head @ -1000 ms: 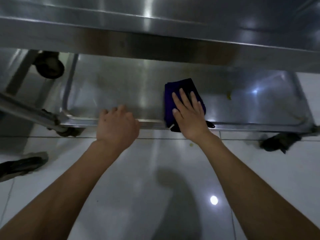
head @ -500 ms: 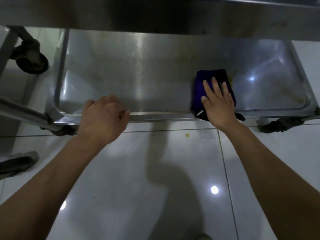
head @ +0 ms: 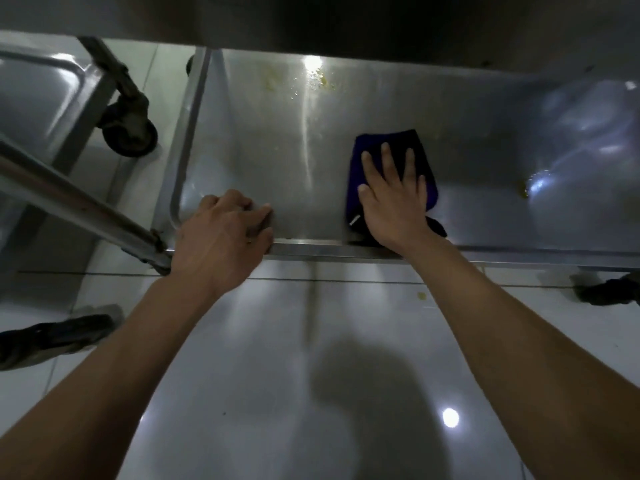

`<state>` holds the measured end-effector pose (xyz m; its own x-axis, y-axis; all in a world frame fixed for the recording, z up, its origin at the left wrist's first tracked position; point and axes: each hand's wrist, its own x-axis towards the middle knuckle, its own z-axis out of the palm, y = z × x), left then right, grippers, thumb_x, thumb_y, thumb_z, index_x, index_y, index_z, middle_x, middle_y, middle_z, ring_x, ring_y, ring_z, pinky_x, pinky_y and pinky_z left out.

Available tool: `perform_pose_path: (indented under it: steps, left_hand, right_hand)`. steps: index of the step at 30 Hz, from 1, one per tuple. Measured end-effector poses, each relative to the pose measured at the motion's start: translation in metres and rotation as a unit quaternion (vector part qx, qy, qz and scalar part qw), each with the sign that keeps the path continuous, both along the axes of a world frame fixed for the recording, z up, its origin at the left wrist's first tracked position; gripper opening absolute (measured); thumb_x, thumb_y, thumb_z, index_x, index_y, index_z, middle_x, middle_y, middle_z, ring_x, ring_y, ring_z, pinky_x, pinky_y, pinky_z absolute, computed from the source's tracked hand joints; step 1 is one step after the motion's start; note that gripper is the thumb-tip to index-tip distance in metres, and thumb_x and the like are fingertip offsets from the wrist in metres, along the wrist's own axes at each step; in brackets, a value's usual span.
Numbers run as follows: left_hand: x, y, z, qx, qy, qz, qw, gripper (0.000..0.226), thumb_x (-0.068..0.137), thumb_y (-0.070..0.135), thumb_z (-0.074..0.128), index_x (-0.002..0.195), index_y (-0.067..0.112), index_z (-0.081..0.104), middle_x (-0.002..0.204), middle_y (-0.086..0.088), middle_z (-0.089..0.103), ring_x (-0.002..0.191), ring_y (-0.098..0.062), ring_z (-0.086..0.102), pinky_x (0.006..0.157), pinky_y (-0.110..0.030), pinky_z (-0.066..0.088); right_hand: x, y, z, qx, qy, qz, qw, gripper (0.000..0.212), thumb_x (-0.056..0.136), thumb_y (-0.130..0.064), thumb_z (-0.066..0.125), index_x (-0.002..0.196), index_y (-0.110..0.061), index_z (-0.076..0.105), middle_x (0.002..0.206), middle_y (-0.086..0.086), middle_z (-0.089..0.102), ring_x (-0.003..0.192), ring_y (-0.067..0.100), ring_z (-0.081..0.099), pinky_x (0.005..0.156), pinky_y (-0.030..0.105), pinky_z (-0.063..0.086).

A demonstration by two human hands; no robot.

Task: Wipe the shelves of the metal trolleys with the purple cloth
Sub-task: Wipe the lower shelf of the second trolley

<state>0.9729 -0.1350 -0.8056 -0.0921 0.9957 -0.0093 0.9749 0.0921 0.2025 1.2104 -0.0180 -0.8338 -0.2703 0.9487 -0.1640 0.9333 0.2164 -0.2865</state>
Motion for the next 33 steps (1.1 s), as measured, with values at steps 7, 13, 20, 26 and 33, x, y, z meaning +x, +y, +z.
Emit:
perform_pose_path:
  steps: [7, 13, 20, 26, 33]
  left_hand:
    - [-0.036, -0.008, -0.006, -0.032, 0.046, 0.041, 0.998, 0.049, 0.096, 0.055, 0.046, 0.138, 0.034, 0.059, 0.146, -0.003, 0.049, 0.134, -0.034, 0.040, 0.104, -0.050, 0.039]
    - [-0.043, -0.009, -0.009, -0.055, 0.049, 0.048, 0.996, 0.049, 0.100, 0.054, 0.036, 0.146, 0.042, 0.045, 0.154, 0.001, 0.039, 0.143, -0.032, 0.028, 0.113, -0.064, 0.024]
    - [-0.040, -0.012, -0.016, -0.043, 0.045, 0.057, 0.996, 0.041, 0.099, 0.049, 0.042, 0.137, 0.041, 0.057, 0.144, -0.001, 0.047, 0.139, -0.033, 0.034, 0.111, -0.066, 0.025]
    - [-0.037, -0.014, -0.010, -0.057, 0.056, 0.058, 0.995, 0.047, 0.101, 0.053, 0.032, 0.143, 0.041, 0.047, 0.147, -0.001, 0.042, 0.141, -0.031, 0.031, 0.114, -0.064, 0.024]
    - [-0.033, -0.015, -0.001, -0.090, 0.032, 0.065, 0.993, 0.050, 0.101, 0.052, 0.034, 0.150, 0.041, 0.039, 0.157, 0.002, 0.030, 0.150, -0.028, 0.017, 0.117, -0.063, 0.018]
  right_hand:
    - [-0.049, 0.009, 0.010, -0.042, 0.132, 0.020, 0.990, 0.064, 0.100, -0.013, 0.039, 0.159, -0.030, 0.023, 0.169, -0.001, -0.002, 0.155, 0.021, -0.010, 0.123, 0.051, 0.001]
    - [-0.121, 0.017, -0.004, -0.001, 0.045, 0.076, 0.996, 0.058, 0.105, -0.023, 0.034, 0.160, -0.030, 0.016, 0.169, 0.002, -0.007, 0.154, 0.026, -0.012, 0.121, 0.055, 0.005]
    - [-0.228, 0.036, 0.002, -0.039, 0.037, 0.245, 0.968, 0.060, 0.100, -0.031, 0.037, 0.157, -0.041, 0.021, 0.169, -0.004, -0.004, 0.153, 0.028, -0.014, 0.119, 0.056, 0.000]
    - [-0.217, 0.037, 0.000, -0.031, 0.052, 0.266, 0.962, 0.058, 0.100, -0.034, 0.028, 0.156, -0.047, 0.019, 0.169, -0.010, -0.003, 0.154, 0.022, -0.012, 0.122, 0.050, -0.002]
    - [-0.110, 0.058, -0.012, 0.017, 0.032, 0.134, 0.990, 0.056, 0.101, -0.033, 0.027, 0.153, -0.051, 0.023, 0.168, -0.012, 0.005, 0.155, 0.022, -0.002, 0.124, 0.045, 0.006]
